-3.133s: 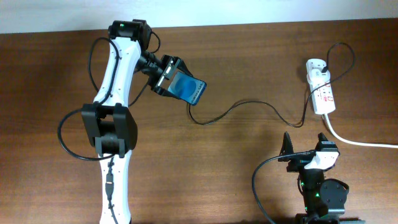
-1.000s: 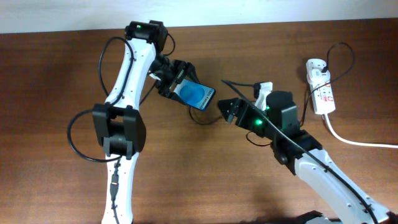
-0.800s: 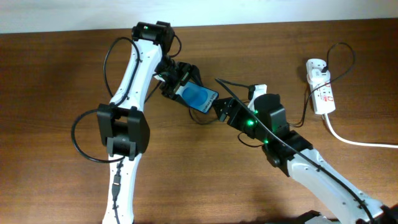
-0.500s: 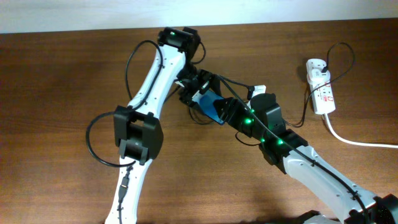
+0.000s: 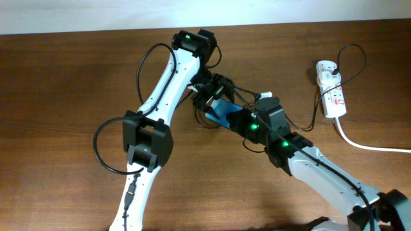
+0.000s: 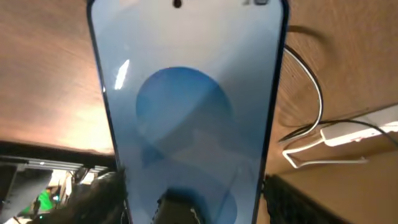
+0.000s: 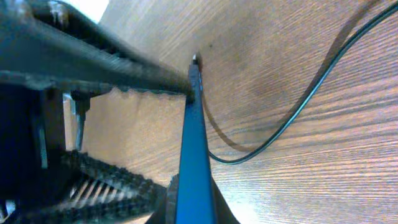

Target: Plug charger to phone and switch on socket

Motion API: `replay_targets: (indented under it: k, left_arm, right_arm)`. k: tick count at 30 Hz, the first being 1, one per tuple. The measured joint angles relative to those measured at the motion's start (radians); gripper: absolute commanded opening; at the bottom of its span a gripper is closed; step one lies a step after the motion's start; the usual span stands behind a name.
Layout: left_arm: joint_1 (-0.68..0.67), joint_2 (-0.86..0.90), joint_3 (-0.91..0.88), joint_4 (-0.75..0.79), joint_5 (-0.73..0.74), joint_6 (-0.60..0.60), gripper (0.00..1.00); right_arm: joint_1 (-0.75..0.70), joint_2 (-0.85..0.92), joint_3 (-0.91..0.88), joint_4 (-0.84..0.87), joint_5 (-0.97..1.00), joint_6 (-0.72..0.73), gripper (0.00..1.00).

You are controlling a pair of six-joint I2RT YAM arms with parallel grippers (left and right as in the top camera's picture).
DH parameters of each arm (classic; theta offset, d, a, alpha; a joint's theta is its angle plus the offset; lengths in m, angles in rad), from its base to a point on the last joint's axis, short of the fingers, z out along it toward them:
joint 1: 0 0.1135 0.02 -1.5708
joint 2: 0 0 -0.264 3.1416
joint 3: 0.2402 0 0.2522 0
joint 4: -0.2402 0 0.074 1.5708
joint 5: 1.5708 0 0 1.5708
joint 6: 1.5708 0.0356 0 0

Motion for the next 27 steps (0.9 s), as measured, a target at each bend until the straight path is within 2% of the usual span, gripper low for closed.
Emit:
replay_targets:
  k: [3, 9, 12, 13, 15, 18, 21, 23, 27]
  left_arm:
    - [0.005, 0.000, 0.007, 0.014, 0.004, 0.000, 0.00]
    - [0.012, 0.000, 0.007, 0.000, 0.004, 0.003, 0.01]
    - [0.026, 0.000, 0.007, 0.026, 0.004, 0.122, 0.03]
    - [0.032, 0.000, 0.007, 0.045, 0.007, 0.188, 0.06]
    - [0.048, 0.000, 0.006, 0.124, 0.075, 0.392, 0.26]
    - [0.054, 0.000, 0.005, 0.342, 0.278, 0.555, 0.47]
    - [0.053, 0.000, 0.004, 0.507, 0.445, 0.589, 0.60]
    - [0.053, 0.000, 0.005, 0.577, 0.539, 0.562, 0.62]
    - [0.053, 0.000, 0.005, 0.674, 0.603, 0.453, 0.64]
  right_arm:
    - [0.006, 0.002, -0.001, -0.008, -0.049, -0.008, 0.04]
    - [-0.123, 0.001, -0.001, -0.029, -0.095, -0.041, 0.04]
    - [-0.187, -0.016, -0.001, -0.044, -0.114, -0.059, 0.04]
    - [-0.208, -0.035, -0.001, -0.043, -0.114, -0.060, 0.04]
    - [-0.261, -0.105, 0.000, -0.012, -0.114, -0.055, 0.04]
    - [-0.294, -0.136, 0.013, 0.053, -0.105, 0.000, 0.04]
    - [-0.299, -0.136, 0.023, 0.101, -0.030, 0.072, 0.04]
    - [-0.300, -0.136, 0.031, 0.182, 0.022, 0.159, 0.04]
    - [-0.300, -0.127, 0.039, 0.340, 0.158, 0.415, 0.04]
